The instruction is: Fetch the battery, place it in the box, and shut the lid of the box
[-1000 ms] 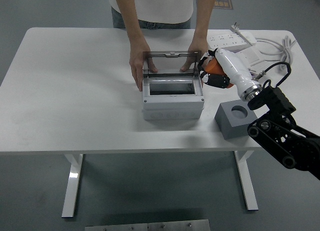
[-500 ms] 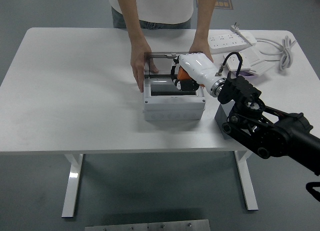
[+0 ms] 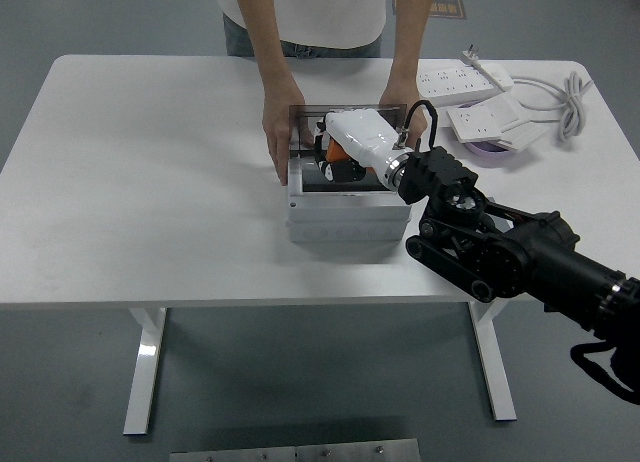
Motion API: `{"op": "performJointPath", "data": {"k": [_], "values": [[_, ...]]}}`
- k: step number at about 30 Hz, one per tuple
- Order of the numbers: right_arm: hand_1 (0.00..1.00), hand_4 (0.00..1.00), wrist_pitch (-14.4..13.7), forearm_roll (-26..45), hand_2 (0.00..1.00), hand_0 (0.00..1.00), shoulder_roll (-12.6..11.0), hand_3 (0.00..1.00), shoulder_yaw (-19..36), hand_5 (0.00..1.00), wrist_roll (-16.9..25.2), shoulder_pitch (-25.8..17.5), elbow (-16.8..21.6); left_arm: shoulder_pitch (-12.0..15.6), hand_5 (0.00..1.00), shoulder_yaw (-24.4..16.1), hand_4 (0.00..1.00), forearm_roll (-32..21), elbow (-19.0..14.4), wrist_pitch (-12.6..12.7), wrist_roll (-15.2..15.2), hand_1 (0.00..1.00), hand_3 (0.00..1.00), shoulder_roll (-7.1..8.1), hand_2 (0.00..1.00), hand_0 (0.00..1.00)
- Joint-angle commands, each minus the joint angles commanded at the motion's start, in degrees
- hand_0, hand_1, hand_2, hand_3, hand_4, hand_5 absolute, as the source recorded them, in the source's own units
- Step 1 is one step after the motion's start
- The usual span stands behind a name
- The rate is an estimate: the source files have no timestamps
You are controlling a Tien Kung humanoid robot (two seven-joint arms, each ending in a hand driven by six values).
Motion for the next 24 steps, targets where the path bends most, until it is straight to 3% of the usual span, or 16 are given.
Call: {"op": "performJointPath", "data": {"k": [5,16,17,22,23,24], "values": [[0.181,0.032,-1.5,1.1,0.278,0.08,1.0,0.303,0.5,0.002,0.4,0.4,-2.9,0.1,0.002,0.0,0.558,0.1,-0.1,-0.1,0.2,0.69,0.58,0.05,0.597,0.591],[0.184,0.036,-2.3,4.3,0.278,0.083,1.3,0.303,0.4,0.002,2.3,0.2,-4.3,0.2,0.002,-0.2,0.557,0.4,-0.1,-0.2,0.2,0.69,0.579,0.1,0.597,0.591],[0.192,0.056,-2.3,4.6,0.256,0.13,1.4,0.259,0.3,0.002,2.4,0.2,-4.4,0.2,0.002,-0.2,0.556,0.4,-0.1,-0.2,0.2,0.69,0.581,0.09,0.597,0.59],[0.192,0.056,-2.8,5.8,0.256,0.13,1.6,0.259,-0.2,0.002,3.2,0.0,-4.7,0.1,0.002,-0.3,0.556,0.6,-0.1,-0.2,0.2,0.69,0.581,0.07,0.597,0.59],[0.212,0.12,-2.8,6.0,0.276,0.146,1.7,0.341,-0.2,0.051,3.3,0.0,-4.7,0.1,0.002,-0.3,0.554,0.6,-0.1,-0.2,0.2,0.688,0.581,0.07,0.597,0.59],[0.212,0.12,-2.9,6.2,0.276,0.146,1.8,0.341,-0.3,0.051,3.4,0.0,-4.8,0.1,0.002,-0.3,0.554,0.6,-0.1,-0.1,0.2,0.688,0.581,0.07,0.597,0.59]]}}
